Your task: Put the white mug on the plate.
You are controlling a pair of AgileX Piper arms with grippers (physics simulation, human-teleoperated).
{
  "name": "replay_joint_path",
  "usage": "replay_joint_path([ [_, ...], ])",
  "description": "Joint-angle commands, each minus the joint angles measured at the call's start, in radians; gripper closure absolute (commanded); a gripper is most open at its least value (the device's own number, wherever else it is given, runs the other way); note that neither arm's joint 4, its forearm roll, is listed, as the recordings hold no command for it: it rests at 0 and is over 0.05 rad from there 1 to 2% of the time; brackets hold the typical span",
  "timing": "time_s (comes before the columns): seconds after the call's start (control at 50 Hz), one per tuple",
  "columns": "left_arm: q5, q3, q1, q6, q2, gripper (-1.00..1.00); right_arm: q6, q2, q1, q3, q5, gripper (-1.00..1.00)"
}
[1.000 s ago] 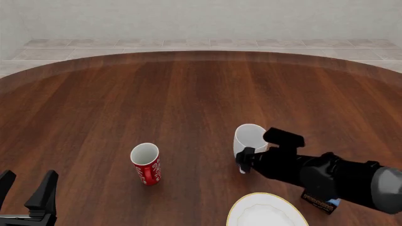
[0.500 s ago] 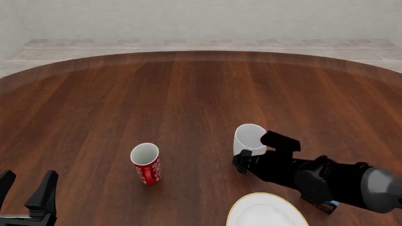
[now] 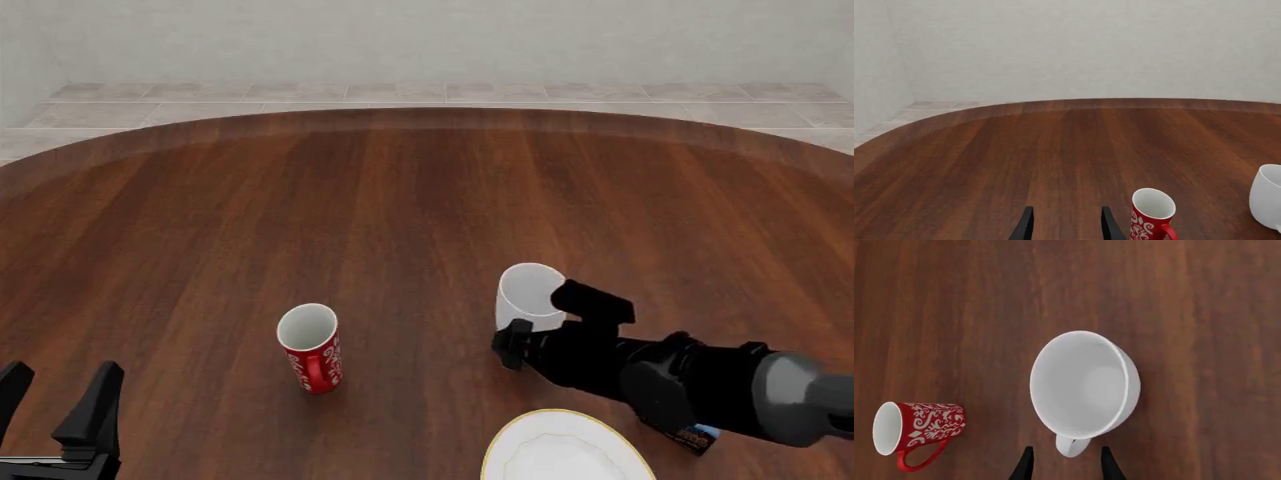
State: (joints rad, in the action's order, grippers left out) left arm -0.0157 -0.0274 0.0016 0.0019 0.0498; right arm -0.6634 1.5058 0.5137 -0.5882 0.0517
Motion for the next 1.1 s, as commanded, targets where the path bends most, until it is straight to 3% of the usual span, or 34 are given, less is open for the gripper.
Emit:
replay_joint_path([
  [0.02, 0.0, 0.0, 0.0, 0.0, 0.0, -1.0, -0.006, 0.021, -0.001, 0.007, 0.024, -1.0],
  [1.06, 0.0, 0.0, 0.0, 0.0, 0.0, -1.0, -0.025, 0.079, 0.003, 0.009, 0.068, -1.0],
  [1.08, 0.0, 0.0, 0.0, 0.0, 0.0, -1.0, -0.023, 0.075, 0.0, 0.008, 0.063, 1.0],
  [1.1, 0.0, 0.0, 0.0, 0.0, 0.0, -1.0, -0.023, 0.072, 0.0, 0.008, 0.061, 1.0],
])
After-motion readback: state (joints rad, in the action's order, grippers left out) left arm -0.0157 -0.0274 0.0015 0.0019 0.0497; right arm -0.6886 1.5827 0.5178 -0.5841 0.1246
